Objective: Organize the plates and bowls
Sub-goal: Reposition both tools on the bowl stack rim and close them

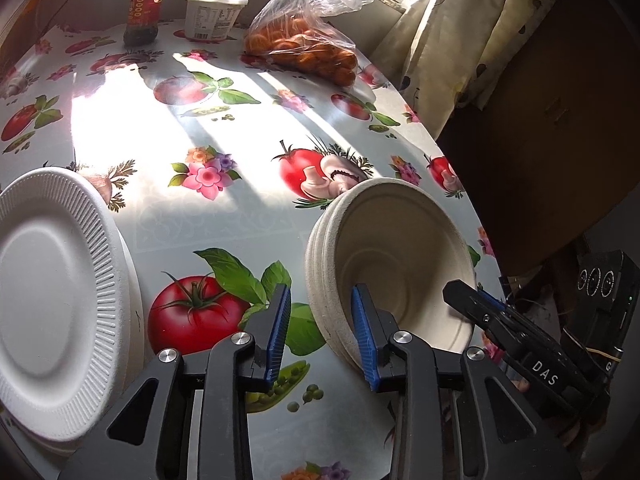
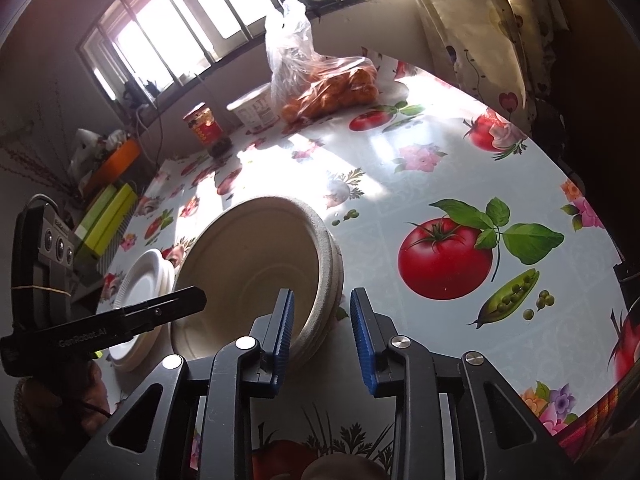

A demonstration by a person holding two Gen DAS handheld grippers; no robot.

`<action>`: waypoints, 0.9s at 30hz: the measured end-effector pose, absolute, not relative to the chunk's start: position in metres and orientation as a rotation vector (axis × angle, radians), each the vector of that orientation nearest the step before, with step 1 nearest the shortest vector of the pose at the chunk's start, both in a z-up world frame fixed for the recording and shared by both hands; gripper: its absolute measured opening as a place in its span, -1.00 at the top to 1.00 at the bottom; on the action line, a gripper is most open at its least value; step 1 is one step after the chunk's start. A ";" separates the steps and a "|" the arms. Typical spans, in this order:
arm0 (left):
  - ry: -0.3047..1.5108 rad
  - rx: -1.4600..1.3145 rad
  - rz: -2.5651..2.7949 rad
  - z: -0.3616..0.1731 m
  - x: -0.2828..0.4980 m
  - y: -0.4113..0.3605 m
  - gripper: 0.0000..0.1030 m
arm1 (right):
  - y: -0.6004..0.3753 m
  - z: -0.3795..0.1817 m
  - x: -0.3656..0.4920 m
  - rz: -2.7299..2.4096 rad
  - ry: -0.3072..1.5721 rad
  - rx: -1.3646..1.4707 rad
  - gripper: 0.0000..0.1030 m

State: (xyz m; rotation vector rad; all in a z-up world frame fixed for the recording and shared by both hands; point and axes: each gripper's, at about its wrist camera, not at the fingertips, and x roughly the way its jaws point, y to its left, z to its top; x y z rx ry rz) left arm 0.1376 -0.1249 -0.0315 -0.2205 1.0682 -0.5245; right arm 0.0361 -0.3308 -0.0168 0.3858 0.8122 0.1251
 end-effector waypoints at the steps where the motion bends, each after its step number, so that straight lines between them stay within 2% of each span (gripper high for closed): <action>1: 1.067 -0.218 -0.526 -0.031 0.137 -0.126 0.43 | -0.331 -0.017 0.036 0.126 0.812 0.386 0.48; 5: 1.067 -0.220 -0.532 -0.031 0.137 -0.127 0.53 | -0.330 -0.016 0.036 0.127 0.812 0.385 0.52; 27: 1.065 -0.205 -0.517 -0.031 0.136 -0.130 0.54 | -0.329 -0.016 0.037 0.127 0.813 0.381 0.57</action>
